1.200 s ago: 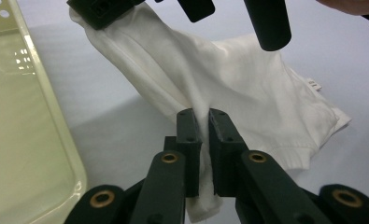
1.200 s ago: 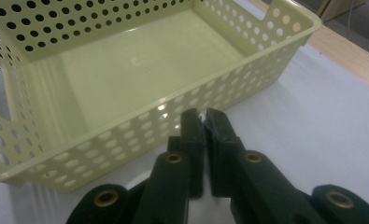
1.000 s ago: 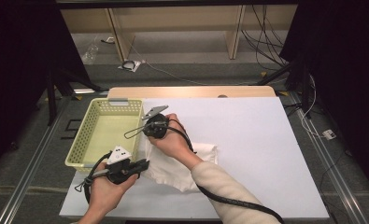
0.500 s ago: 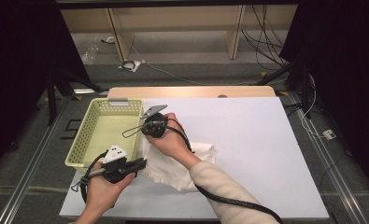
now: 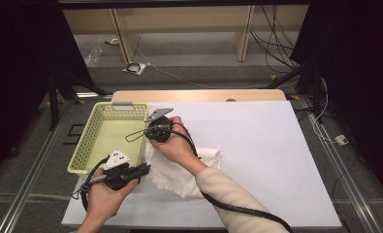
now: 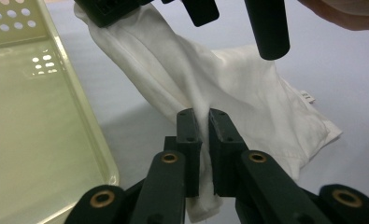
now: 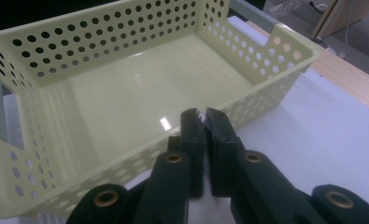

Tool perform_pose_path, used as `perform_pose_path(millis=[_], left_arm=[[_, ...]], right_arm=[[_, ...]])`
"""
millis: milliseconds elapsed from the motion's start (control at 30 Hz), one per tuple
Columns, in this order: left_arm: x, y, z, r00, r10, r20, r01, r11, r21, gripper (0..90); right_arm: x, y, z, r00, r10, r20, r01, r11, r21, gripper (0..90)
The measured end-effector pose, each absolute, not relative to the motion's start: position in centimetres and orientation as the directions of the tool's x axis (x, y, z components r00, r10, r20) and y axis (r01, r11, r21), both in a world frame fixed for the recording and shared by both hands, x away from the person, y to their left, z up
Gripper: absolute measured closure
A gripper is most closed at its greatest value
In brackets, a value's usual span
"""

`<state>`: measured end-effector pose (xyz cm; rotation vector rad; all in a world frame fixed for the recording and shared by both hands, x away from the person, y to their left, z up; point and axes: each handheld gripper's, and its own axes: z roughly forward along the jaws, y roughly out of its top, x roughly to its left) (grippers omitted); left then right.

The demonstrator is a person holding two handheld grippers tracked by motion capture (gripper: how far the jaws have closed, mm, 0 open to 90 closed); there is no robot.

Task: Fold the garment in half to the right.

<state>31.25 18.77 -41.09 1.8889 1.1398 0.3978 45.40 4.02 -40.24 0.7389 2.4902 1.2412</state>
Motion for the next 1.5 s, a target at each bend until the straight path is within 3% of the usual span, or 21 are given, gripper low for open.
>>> perform_pose_path(millis=[1500], left_arm=[[32.3, 16.6, -41.0, 0.561, 0.814, -0.151, 0.561, -0.24, 0.792, 83.3]], right_arm=[[45.8, 1.6, -40.4, -0.812, 0.583, 0.017, 0.354, 0.47, 0.809, 87.1]])
